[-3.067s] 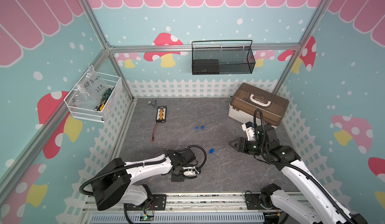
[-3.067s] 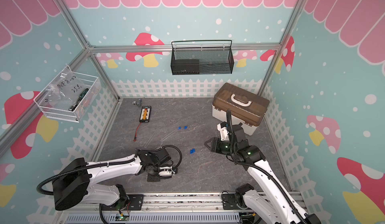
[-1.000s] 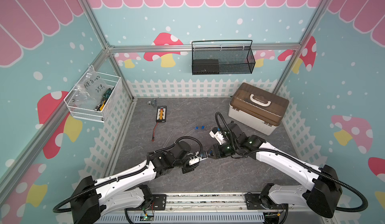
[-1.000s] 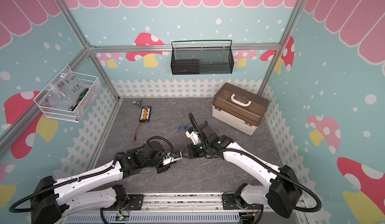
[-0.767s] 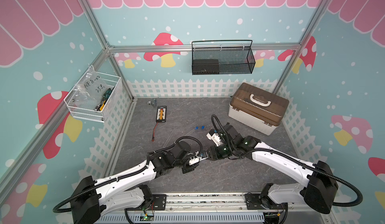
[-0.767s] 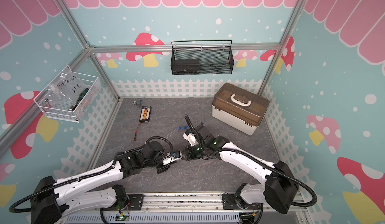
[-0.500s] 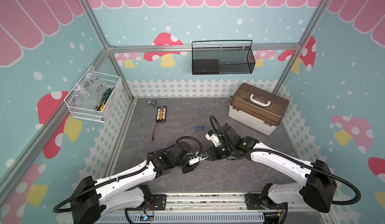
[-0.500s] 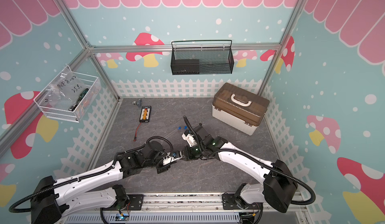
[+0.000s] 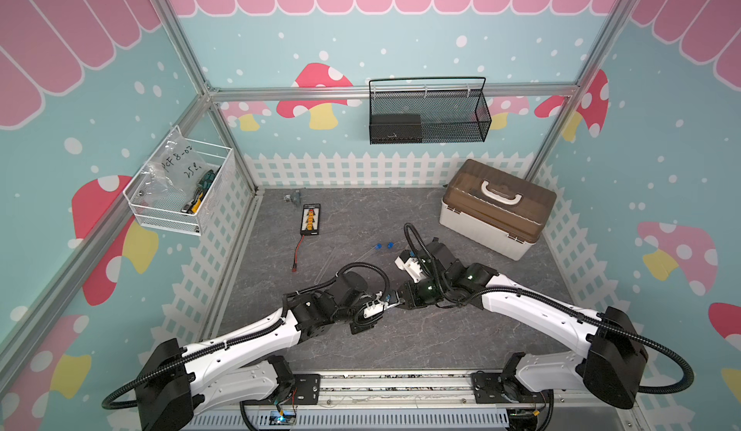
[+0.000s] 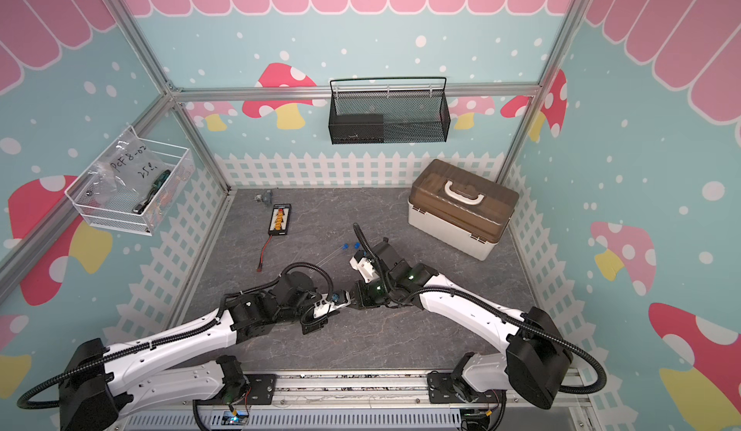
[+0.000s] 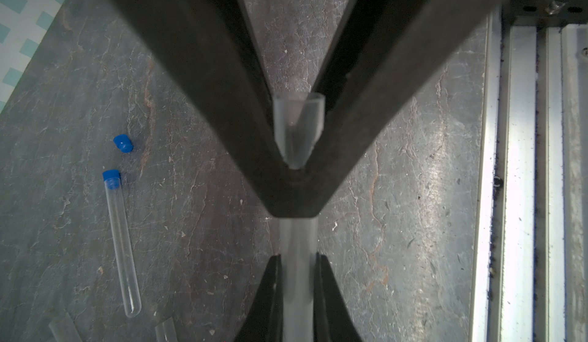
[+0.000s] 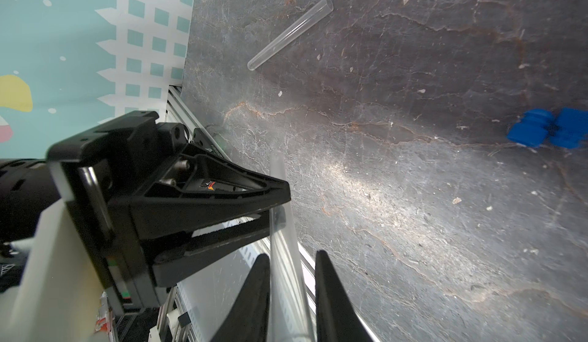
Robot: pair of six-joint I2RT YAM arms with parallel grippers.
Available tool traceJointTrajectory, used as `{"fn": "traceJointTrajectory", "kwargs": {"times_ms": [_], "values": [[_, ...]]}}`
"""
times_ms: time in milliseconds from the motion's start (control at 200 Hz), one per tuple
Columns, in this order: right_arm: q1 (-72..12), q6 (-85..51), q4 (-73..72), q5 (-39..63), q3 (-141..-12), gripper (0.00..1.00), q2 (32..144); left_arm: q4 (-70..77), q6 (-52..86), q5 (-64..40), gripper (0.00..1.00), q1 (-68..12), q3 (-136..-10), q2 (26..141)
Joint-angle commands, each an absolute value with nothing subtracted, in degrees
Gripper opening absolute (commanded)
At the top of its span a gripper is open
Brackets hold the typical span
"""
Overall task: Insert stoppers into test tubes
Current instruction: Pick up the test tube at the center of the board.
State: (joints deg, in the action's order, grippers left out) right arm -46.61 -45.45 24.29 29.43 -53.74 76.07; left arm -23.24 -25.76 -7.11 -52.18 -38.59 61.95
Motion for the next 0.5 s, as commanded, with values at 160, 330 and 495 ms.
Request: {"fn": "traceJointTrajectory", "kwargs": {"times_ms": [160, 330, 495], "values": [[-47.2, -45.0, 24.2, 29.7, -52.8, 0.23, 77.4, -22.3, -25.1, -6.9, 0.09, -52.1, -37.9, 62.0], [-47.2, -45.1, 24.1, 29.7, -52.6, 0.19, 77.4, -22.3, -25.0, -6.9, 0.09, -52.0, -37.9, 62.1], [-47.2, -45.5, 23.5, 30.2, -52.1, 0.16, 77.3, -22.3, -25.1, -6.6, 0.09, -52.1, -38.1, 62.1]]}}
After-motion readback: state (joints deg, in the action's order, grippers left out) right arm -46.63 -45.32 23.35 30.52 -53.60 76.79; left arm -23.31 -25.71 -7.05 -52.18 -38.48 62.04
